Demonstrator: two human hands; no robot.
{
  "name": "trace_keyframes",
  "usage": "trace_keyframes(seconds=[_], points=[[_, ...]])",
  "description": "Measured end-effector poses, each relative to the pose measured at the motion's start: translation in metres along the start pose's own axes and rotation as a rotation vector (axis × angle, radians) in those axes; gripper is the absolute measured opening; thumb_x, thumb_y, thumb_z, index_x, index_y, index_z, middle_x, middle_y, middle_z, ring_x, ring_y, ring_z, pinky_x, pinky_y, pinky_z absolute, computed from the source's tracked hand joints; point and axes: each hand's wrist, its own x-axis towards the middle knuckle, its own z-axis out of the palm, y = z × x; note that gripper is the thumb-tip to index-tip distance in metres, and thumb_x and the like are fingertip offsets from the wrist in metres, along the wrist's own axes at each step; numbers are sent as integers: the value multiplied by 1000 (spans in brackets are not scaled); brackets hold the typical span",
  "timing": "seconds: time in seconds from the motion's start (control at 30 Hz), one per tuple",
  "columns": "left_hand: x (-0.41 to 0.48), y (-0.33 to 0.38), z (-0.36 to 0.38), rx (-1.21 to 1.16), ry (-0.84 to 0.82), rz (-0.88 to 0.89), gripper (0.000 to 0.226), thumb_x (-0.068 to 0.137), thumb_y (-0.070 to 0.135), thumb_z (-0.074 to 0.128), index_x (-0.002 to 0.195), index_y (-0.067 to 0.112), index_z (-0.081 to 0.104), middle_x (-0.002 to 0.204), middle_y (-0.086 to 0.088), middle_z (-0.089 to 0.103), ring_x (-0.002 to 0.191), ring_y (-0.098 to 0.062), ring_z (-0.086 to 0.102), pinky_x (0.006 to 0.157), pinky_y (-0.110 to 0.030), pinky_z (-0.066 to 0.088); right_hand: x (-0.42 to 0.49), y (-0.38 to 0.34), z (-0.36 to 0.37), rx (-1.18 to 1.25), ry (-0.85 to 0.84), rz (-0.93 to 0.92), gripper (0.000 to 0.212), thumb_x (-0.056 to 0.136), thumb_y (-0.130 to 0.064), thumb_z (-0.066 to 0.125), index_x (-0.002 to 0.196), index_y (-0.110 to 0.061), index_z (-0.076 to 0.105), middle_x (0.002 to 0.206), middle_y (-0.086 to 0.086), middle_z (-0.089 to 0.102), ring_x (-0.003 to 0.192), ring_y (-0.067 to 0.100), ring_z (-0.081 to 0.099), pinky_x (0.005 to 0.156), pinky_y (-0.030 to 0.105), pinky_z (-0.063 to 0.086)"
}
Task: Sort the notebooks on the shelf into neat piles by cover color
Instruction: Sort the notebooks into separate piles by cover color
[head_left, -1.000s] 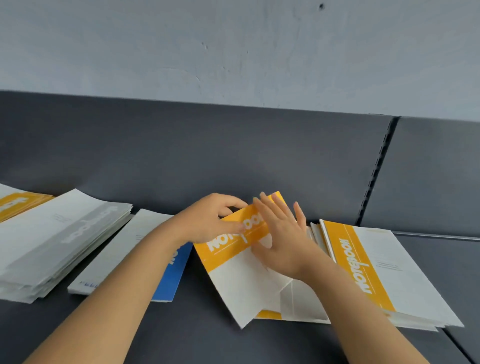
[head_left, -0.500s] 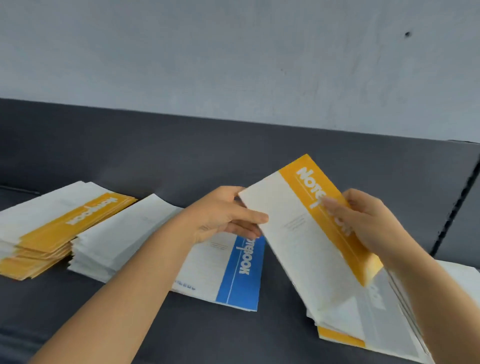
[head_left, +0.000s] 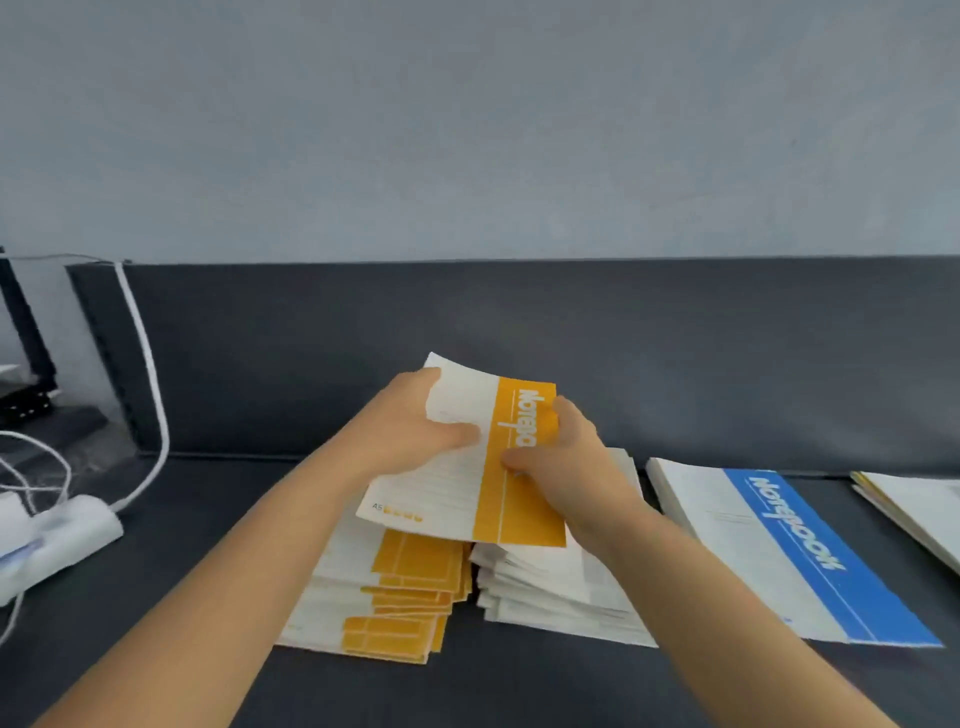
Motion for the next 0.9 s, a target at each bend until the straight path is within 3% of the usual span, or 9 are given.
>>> trace_keyframes(seconds=[0.07,0.17,0.27,0.33,0.43,0.53,0.67,0.8,0.9], points=[[1,-29,-9,179,-24,13,66,91,39,62,145,15,34,153,0,27,134,-19,36,95,-25,36,6,0,37,-219,11,-78,38,90,-7,52,125,-17,42,148,5,25,141,28,21,106,33,31],[2,-70,-6,474,-116,-35,66,95,52,47,143,11,30,155,-7,20,138,-27,23,105,-37,34,6,13,77,-544,-82,-158,30,97,-16,45,126,-9,48,143,7,35,131,27,38,96,25,35],[1,-101,7,689,-177,-62,76,98,60,17,154,10,5,163,-7,-5,149,-28,-2,117,-43,13,6,25,95,-1122,-241,-144,48,101,-25,31,145,-6,29,153,13,27,140,33,25,116,54,11],[2,-113,13,686,-192,-56,76,97,61,8,155,14,-4,163,-4,-13,150,-25,-5,119,-43,9,2,20,98,-1325,-232,-203,50,102,-30,23,147,-9,28,151,12,31,139,32,28,113,62,-8],[5,-115,11,748,-155,-6,76,97,61,6,155,14,-2,163,-5,-9,150,-24,-5,121,-43,8,3,10,94,-1373,-212,-268,48,103,-34,18,137,-12,43,139,9,46,133,29,39,114,56,-11],[3,-104,6,821,-74,44,77,95,63,7,155,14,7,163,-6,5,150,-24,0,120,-43,11,7,8,77,-1286,-181,-203,50,102,-38,21,146,-14,29,151,10,33,140,28,27,118,50,8],[1,-64,5,792,-12,120,79,94,65,9,155,16,11,162,-6,14,150,-24,5,119,-41,15,3,8,26,-1239,-80,-176,48,100,-43,27,138,-16,40,136,7,48,129,27,41,109,43,29],[5,-3,30,736,19,246,76,95,64,10,154,17,13,161,-4,17,149,-24,9,117,-40,19,-9,15,-44,-1289,40,-114,50,100,-44,30,142,-18,38,146,4,39,137,23,31,115,41,18],[5,49,68,728,13,339,76,96,64,11,154,16,13,161,-5,18,149,-25,10,116,-40,20,-21,26,-100,-1264,125,-70,49,99,-45,34,139,-18,41,145,4,41,135,23,34,112,38,26]])
